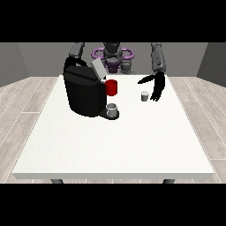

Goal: Insert the coffee pod into the coffee machine and close the lid

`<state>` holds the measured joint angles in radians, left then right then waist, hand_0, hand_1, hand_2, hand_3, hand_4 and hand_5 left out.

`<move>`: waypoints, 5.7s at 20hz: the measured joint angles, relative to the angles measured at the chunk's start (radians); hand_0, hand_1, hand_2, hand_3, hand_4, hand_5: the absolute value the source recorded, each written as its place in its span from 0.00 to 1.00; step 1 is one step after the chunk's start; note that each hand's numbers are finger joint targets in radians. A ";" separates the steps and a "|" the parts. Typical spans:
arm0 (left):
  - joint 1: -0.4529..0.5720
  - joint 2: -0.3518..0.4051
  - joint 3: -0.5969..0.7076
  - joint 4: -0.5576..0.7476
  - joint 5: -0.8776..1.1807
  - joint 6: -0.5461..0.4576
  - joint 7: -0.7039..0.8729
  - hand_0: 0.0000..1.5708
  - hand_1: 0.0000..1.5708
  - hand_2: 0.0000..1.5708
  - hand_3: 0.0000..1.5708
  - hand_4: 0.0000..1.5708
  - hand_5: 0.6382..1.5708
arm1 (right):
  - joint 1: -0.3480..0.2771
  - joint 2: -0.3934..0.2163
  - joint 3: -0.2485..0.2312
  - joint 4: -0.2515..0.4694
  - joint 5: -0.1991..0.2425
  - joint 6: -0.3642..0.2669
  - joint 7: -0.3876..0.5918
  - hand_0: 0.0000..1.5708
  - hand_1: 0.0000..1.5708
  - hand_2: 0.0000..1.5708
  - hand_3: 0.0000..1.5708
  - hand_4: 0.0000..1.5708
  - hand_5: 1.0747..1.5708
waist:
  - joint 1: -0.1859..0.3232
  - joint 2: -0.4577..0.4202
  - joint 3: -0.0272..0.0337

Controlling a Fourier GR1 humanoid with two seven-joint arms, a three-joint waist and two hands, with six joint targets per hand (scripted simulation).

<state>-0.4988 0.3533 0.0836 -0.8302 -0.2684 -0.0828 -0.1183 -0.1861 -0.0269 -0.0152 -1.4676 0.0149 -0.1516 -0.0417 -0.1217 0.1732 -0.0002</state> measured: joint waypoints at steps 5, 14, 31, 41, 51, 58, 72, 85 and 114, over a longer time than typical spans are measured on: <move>-0.013 0.006 -0.018 0.068 -0.062 0.029 -0.015 0.40 0.40 0.48 0.31 0.00 1.00 | -0.002 0.000 0.003 0.023 0.015 -0.009 0.006 0.00 0.00 0.00 0.00 0.23 1.00 | -0.005 -0.001 0.0001; -0.066 0.026 -0.056 0.146 -0.184 0.103 -0.043 0.44 0.44 0.53 0.38 0.00 1.00 | -0.030 -0.014 -0.018 0.054 -0.003 0.012 -0.009 0.00 0.00 0.00 0.00 0.28 1.00 | -0.025 0.021 0.0002; -0.134 0.052 -0.056 0.284 -0.324 0.248 -0.141 0.78 0.78 0.86 0.83 0.30 1.00 | -0.035 0.004 -0.013 0.026 -0.011 0.003 0.011 0.00 0.00 0.00 0.00 0.31 1.00 | -0.049 0.037 0.0012; -0.231 0.048 -0.065 0.239 -0.329 0.149 -0.195 0.84 0.84 0.88 0.86 0.37 1.00 | -0.039 0.007 -0.034 0.110 -0.032 -0.010 -0.012 0.00 0.00 0.00 0.00 0.28 1.00 | -0.019 -0.004 0.0006; -0.351 0.049 -0.057 0.189 -0.332 0.041 -0.141 0.80 0.80 0.85 0.82 0.35 1.00 | -0.077 -0.004 -0.043 0.183 -0.038 0.004 -0.032 0.00 0.00 0.00 0.00 0.29 1.00 | -0.027 -0.024 0.0004; -0.423 0.061 -0.042 0.168 -0.335 -0.011 -0.101 0.64 0.64 0.76 0.78 0.35 1.00 | -0.084 -0.008 -0.039 0.184 -0.051 0.028 -0.030 0.00 0.00 0.00 0.00 0.32 1.00 | -0.056 -0.044 0.0003; -0.611 0.119 0.033 0.186 -0.318 -0.054 -0.023 0.82 0.82 0.85 0.80 0.33 1.00 | -0.125 -0.005 0.013 0.115 -0.042 0.001 -0.009 0.00 0.00 0.00 0.00 0.33 1.00 | -0.151 0.023 0.0004; -0.660 0.088 0.026 0.200 -0.352 -0.037 0.018 0.84 0.84 0.85 0.78 0.32 1.00 | -0.141 -0.014 -0.003 0.095 -0.034 -0.013 -0.012 0.00 0.00 0.00 0.00 0.31 1.00 | -0.174 0.061 0.0003; -0.689 0.073 0.030 0.220 -0.385 -0.069 0.008 0.77 0.77 0.78 0.69 0.29 1.00 | -0.154 -0.024 -0.045 0.098 -0.062 -0.010 -0.025 0.00 0.00 0.00 0.00 0.28 1.00 | -0.162 0.097 0.0013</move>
<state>-1.1880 0.4265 0.1136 -0.6101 -0.6532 -0.1522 -0.1106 -0.3400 -0.0507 -0.0601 -1.3697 -0.0468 -0.1615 -0.0664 -0.2838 0.2698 0.0011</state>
